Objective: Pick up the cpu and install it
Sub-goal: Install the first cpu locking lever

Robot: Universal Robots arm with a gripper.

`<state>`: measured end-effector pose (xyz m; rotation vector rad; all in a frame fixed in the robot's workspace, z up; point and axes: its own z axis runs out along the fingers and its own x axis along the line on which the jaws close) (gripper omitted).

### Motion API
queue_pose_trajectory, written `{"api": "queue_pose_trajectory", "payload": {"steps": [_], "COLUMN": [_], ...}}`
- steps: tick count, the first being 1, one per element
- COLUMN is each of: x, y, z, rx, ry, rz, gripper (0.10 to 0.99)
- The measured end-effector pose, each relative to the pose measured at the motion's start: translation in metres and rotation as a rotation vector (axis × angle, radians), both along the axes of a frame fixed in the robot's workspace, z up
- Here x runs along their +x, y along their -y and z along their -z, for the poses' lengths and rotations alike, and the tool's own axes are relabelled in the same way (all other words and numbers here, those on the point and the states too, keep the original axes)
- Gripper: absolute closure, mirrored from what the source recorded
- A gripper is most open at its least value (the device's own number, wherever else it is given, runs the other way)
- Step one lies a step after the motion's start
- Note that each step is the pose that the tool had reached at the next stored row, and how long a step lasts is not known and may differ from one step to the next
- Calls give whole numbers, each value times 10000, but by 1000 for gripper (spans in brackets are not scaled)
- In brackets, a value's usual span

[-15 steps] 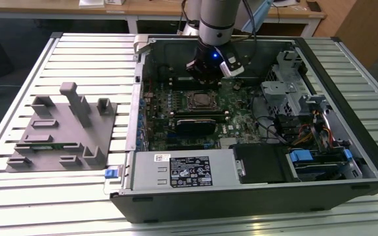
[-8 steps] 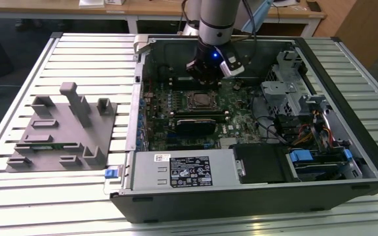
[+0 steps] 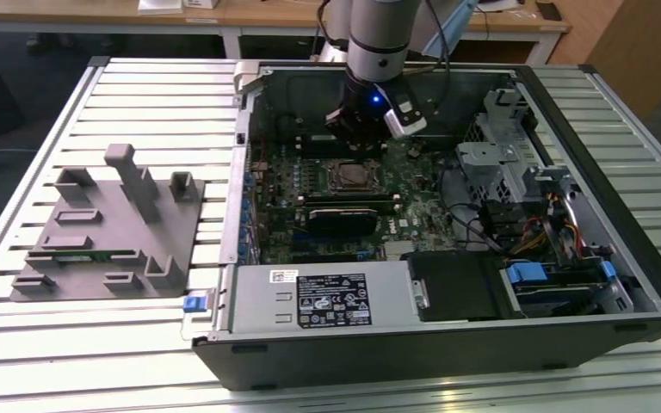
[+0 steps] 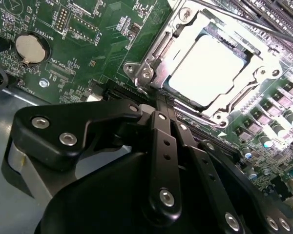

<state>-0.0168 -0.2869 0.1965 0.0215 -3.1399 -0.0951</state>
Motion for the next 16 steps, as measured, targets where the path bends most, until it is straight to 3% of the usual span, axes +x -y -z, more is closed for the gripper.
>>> {"api": "queue_pose_trajectory", "payload": {"steps": [2,6,16], "x": [1,0,2], "y": [-1,-1,28], "z": [-11,-149,-150], "rx": [5,4,-23], "ry": [4,2,2], "rz": [0,1,0], "gripper": [980,980,980]}}
